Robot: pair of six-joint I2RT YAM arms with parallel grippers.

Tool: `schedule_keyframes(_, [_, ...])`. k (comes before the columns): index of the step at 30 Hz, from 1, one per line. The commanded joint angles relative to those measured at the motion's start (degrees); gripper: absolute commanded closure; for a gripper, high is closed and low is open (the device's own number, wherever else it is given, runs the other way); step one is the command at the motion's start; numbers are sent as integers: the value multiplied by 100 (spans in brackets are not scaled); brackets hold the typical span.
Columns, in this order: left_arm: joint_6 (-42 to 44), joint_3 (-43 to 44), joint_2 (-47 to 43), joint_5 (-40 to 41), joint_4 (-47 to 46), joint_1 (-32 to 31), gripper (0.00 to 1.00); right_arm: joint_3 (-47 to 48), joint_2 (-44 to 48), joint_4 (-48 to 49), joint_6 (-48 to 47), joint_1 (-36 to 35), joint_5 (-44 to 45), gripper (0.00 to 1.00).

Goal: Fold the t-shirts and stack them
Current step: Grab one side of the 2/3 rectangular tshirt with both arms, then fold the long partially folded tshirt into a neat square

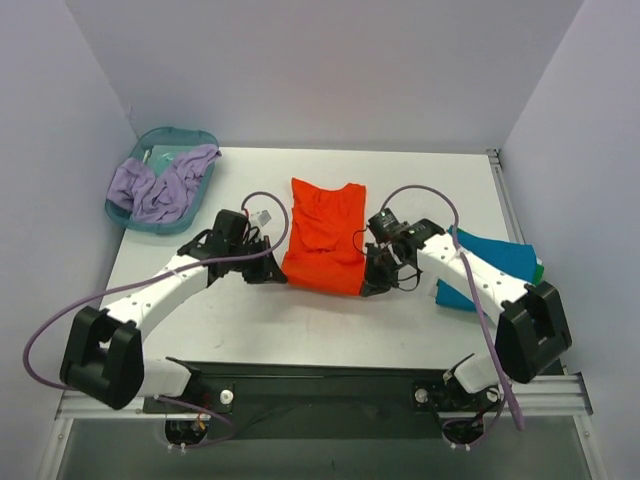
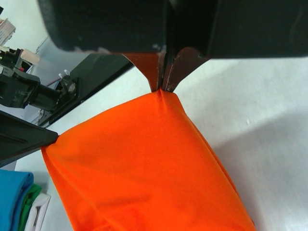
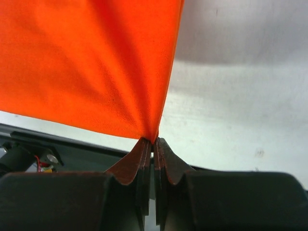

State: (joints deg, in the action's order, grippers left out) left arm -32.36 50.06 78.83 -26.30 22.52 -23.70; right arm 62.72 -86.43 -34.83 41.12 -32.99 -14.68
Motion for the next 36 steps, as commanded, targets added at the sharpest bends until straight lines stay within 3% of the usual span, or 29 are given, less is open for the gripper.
schedule_keyframes(1, [-331,-119,-613,362,734,-231,100,-251,573,-691,273,-224,193,100])
schedule_keyframes(7, [-815,-243,-1624,748,1542,-705,100,-646,1381,-1069,642,-769,281,100])
schedule_keyframes(21, [-1510,-296,-3224,653,2828,-890,100,-524,2737,-2212,1451,-1684,782,100])
schedule_keyframes(29, [-1466,126,-2812,723,2477,-873,100,-68,2579,-2327,1451,-1596,1414,100])
schedule_keyframes(36, [-1344,557,-2048,776,1888,-811,100,354,2246,-2327,1118,-1105,1608,100])
